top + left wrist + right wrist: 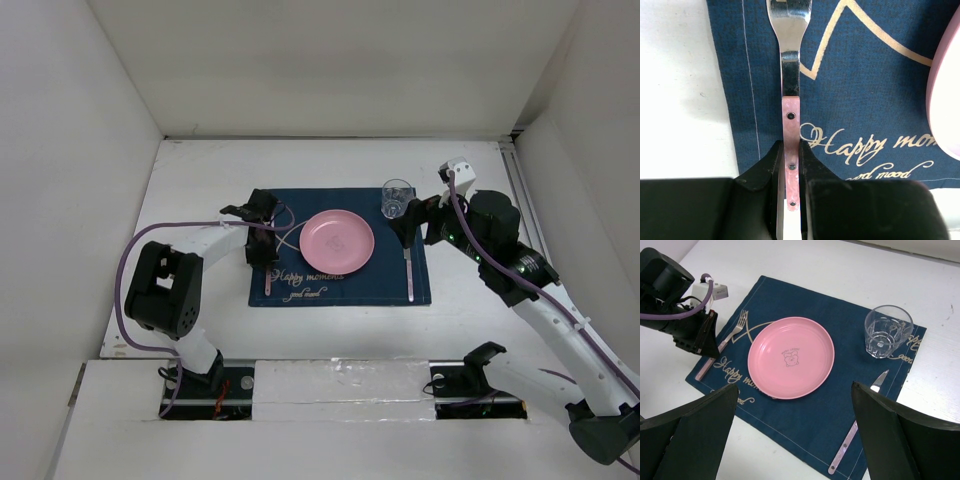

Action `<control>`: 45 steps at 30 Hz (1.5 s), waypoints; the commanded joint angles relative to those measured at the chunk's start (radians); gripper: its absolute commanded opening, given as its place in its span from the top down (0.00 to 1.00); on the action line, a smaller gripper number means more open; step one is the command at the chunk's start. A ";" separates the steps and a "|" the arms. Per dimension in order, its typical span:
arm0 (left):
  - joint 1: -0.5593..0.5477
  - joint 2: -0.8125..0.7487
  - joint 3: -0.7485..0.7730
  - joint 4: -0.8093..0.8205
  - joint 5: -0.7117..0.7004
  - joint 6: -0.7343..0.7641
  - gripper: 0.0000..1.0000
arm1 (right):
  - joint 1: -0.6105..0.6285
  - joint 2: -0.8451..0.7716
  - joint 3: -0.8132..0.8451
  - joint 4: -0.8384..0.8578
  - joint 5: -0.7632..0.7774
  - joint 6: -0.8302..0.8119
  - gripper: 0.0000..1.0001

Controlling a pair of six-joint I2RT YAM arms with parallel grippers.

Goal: Set the dinner table for one person

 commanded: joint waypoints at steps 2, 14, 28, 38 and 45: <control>0.002 0.004 0.001 -0.010 -0.026 -0.004 1.00 | 0.014 -0.004 -0.003 0.036 -0.011 -0.016 0.00; 0.002 -0.017 0.001 -0.010 -0.026 -0.004 0.78 | 0.014 0.005 0.006 0.036 -0.011 -0.016 0.00; 0.002 -0.354 0.010 -0.023 -0.251 -0.110 0.00 | 0.014 -0.034 0.084 -0.053 0.101 -0.016 0.00; 0.040 -0.827 0.019 -0.129 -0.667 -0.332 0.00 | 0.014 -0.179 0.232 -0.353 0.468 -0.006 0.00; 0.040 -1.143 -0.002 -0.149 -0.752 -0.385 0.00 | 0.014 -0.330 0.319 -0.522 0.589 0.003 0.00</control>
